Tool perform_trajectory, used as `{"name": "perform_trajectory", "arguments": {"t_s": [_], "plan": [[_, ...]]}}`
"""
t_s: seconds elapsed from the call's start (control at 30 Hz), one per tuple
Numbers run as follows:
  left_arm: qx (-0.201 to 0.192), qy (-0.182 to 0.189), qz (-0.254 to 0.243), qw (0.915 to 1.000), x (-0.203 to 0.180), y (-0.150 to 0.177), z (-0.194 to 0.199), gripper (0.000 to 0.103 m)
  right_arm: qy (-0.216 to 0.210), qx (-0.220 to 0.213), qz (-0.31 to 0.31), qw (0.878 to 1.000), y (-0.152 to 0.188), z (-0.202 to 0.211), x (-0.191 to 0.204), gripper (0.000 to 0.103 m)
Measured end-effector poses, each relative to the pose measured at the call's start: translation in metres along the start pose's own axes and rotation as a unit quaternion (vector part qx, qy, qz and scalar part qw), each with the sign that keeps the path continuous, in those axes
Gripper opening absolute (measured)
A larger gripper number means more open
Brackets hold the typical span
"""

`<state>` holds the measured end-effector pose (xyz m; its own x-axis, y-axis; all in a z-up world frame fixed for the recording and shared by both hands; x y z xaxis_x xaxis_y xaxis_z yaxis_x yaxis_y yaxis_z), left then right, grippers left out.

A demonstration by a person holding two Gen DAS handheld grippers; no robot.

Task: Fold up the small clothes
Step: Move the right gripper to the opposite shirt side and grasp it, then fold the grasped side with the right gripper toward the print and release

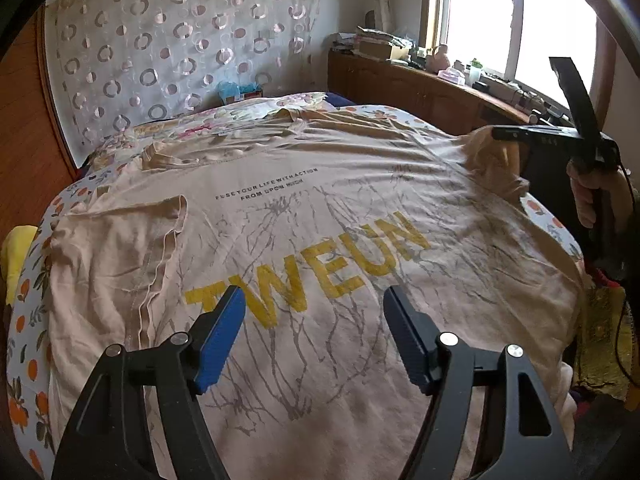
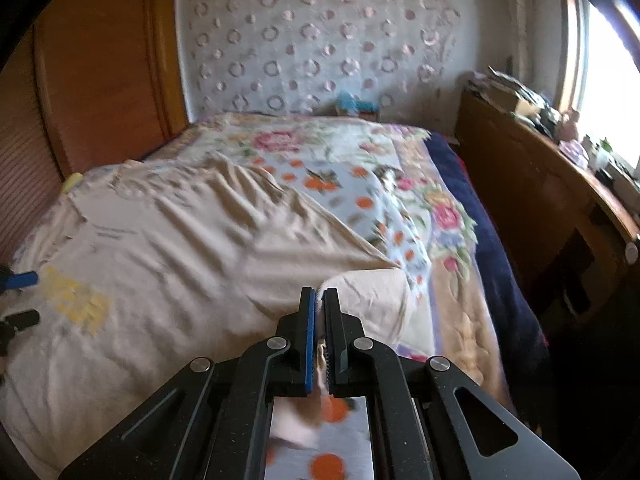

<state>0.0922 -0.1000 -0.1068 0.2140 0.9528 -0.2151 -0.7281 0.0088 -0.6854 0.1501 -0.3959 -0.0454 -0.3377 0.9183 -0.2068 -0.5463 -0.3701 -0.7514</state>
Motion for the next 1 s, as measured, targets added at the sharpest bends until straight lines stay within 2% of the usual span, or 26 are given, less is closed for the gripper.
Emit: {"name": "perform_trajectory", "arguments": {"t_s": [0.23,0.37,0.5,0.53,0.6,0.67,0.77,0.87,1.0], "plan": [[-0.013,-0.003,-0.003,0.9999,-0.002,-0.002,0.012,0.072,-0.050,-0.034,0.039,0.997,-0.024,0.009,0.052,0.004],[-0.020,0.017,-0.002,0.9997,-0.002,-0.003,0.021,0.072,-0.096,-0.034,0.057,0.993,-0.030,0.005,0.089,0.004],[-0.033,0.018,-0.005,0.9993,-0.001,-0.003,0.030,0.072,-0.129,-0.019,0.071,0.989,-0.025,-0.008,0.116,0.004],[-0.035,0.019,-0.006,0.9992,-0.001,-0.003,0.033,0.072,-0.128,-0.014,0.076,0.989,-0.024,-0.011,0.118,0.004],[-0.039,0.023,-0.006,0.9990,-0.001,-0.004,0.037,0.072,-0.124,-0.010,0.080,0.989,-0.022,-0.012,0.118,0.014],[-0.042,0.025,-0.004,0.9988,0.001,-0.004,0.041,0.072,-0.114,-0.014,0.072,0.991,-0.025,-0.016,0.107,0.035],[-0.047,0.027,0.000,0.9985,0.003,-0.005,0.045,0.072,-0.093,-0.017,0.053,0.994,-0.028,-0.013,0.092,0.036],[-0.050,0.027,0.003,0.9984,0.005,-0.006,0.048,0.072,-0.077,-0.002,0.036,0.996,-0.024,-0.016,0.079,0.036],[-0.052,0.027,0.008,0.9982,0.009,-0.006,0.050,0.072,-0.087,0.031,0.028,0.995,-0.016,-0.035,0.086,0.036]]}}
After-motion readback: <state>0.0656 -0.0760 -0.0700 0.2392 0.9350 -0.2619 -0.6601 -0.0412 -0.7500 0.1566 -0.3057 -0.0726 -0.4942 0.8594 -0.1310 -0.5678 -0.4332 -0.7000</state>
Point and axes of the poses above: each gripper's, at about its wrist camera, not at the fingertips, and z roughly against the way its jaws point, x to its left, y to its underside, the point moved 4 cm from there along -z, roughly the way its jaws point, and after that the axes turned 14 degrees about z, right-handed, at the moved point
